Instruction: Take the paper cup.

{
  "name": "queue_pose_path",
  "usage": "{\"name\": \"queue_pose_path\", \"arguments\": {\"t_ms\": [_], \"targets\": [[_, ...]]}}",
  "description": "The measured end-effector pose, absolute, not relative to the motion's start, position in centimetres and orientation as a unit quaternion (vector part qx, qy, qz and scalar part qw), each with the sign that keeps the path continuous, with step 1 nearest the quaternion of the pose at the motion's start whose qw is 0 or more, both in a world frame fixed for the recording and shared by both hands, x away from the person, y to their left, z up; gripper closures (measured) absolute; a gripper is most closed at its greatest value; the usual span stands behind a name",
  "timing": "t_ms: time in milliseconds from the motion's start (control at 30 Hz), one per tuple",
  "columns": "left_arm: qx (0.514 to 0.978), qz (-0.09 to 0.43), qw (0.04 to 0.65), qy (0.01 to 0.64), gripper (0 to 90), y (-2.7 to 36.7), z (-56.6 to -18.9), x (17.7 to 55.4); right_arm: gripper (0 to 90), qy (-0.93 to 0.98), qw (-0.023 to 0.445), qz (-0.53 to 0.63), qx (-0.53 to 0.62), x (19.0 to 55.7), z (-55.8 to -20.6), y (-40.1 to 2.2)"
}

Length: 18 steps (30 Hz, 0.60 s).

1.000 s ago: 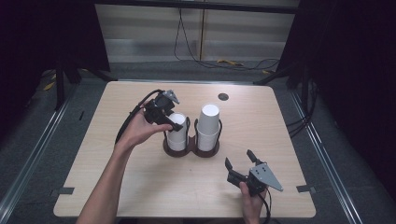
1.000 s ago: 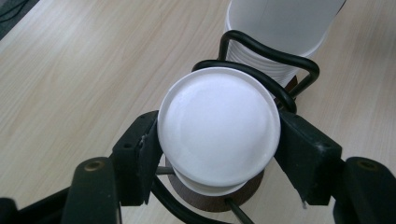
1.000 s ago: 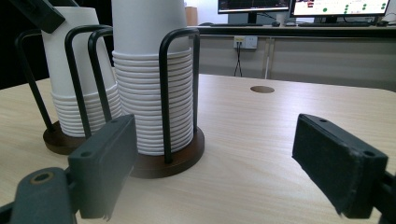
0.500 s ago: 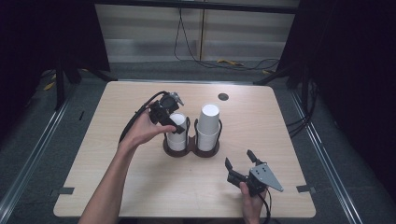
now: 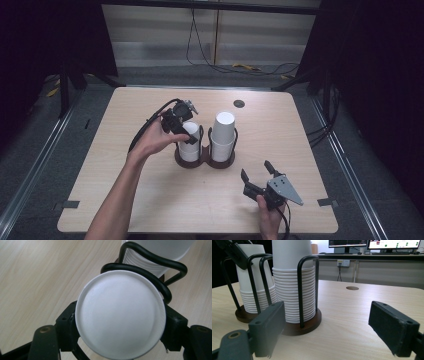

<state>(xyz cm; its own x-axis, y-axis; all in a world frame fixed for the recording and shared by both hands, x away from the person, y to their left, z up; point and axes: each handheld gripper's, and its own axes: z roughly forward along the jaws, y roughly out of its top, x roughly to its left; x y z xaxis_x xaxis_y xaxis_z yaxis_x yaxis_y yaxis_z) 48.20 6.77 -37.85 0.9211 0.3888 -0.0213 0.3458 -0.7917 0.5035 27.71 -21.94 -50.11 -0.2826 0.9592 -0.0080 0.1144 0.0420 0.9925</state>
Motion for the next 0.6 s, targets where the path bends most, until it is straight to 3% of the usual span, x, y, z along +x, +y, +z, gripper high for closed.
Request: {"name": "queue_pose_path", "arguments": {"t_ms": [600], "targets": [[0.942,0.031,0.272,0.196,32.6,7.03,-36.94,48.12,13.8,0.601,0.399,0.529,0.447,27.71,-50.11,-21.93]]}}
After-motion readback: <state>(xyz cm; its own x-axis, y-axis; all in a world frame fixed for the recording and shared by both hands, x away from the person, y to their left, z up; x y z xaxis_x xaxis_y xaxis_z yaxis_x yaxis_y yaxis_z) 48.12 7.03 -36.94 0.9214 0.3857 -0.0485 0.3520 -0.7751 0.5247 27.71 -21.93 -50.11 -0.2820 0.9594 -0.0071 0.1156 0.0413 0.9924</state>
